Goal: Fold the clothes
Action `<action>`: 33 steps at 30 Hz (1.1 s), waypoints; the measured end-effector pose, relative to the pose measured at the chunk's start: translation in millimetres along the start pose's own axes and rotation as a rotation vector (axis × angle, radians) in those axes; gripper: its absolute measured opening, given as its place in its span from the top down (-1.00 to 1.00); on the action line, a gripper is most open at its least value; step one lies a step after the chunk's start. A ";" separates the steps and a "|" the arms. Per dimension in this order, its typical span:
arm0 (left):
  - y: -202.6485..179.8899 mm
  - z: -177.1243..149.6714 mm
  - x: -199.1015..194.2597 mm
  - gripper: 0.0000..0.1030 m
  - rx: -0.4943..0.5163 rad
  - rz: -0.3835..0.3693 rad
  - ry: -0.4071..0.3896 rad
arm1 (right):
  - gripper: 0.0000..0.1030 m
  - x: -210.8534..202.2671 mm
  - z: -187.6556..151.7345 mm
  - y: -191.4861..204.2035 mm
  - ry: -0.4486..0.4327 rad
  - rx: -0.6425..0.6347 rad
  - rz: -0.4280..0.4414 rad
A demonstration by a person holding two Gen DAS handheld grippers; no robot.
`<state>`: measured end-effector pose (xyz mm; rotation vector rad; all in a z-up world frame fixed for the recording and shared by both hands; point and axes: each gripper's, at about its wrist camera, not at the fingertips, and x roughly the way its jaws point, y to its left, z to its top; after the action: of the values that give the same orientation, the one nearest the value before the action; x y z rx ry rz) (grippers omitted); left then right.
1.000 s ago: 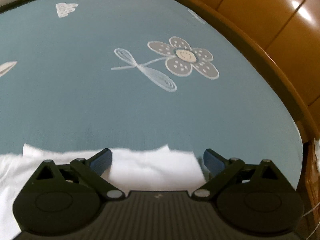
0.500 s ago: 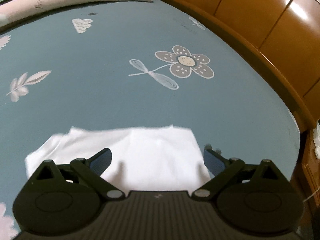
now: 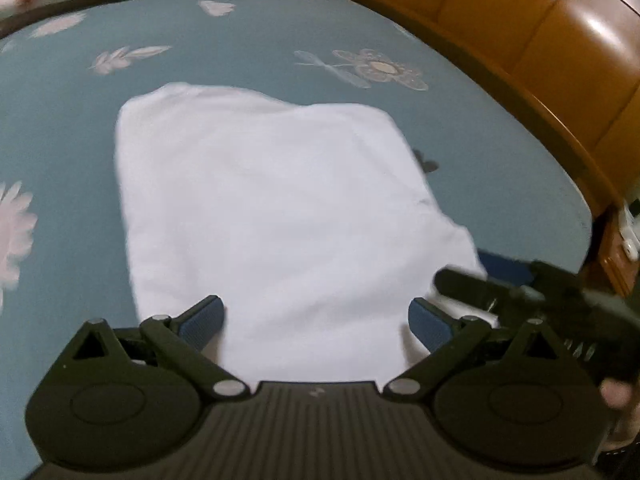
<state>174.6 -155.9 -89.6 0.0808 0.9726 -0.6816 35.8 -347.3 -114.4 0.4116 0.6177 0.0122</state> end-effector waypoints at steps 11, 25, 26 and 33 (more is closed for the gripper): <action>-19.5 -22.1 -20.0 -0.91 0.021 0.021 0.046 | -0.61 -8.3 -0.2 -10.3 -0.012 0.044 -0.021; 17.8 9.0 -25.7 -0.91 0.011 -0.040 -0.048 | -0.62 -9.1 1.3 -13.5 -0.043 0.026 -0.084; 22.6 20.7 -24.4 -0.91 0.006 -0.032 -0.065 | -0.62 -9.8 1.6 -13.7 -0.050 0.024 -0.085; 51.5 51.4 19.5 -0.91 -0.065 -0.009 -0.022 | -0.62 -6.6 5.0 -4.0 -0.046 -0.010 -0.035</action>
<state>248.7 -143.2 -87.1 0.0112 0.9736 -0.6576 32.8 -353.7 -108.6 0.3906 0.5787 -0.0273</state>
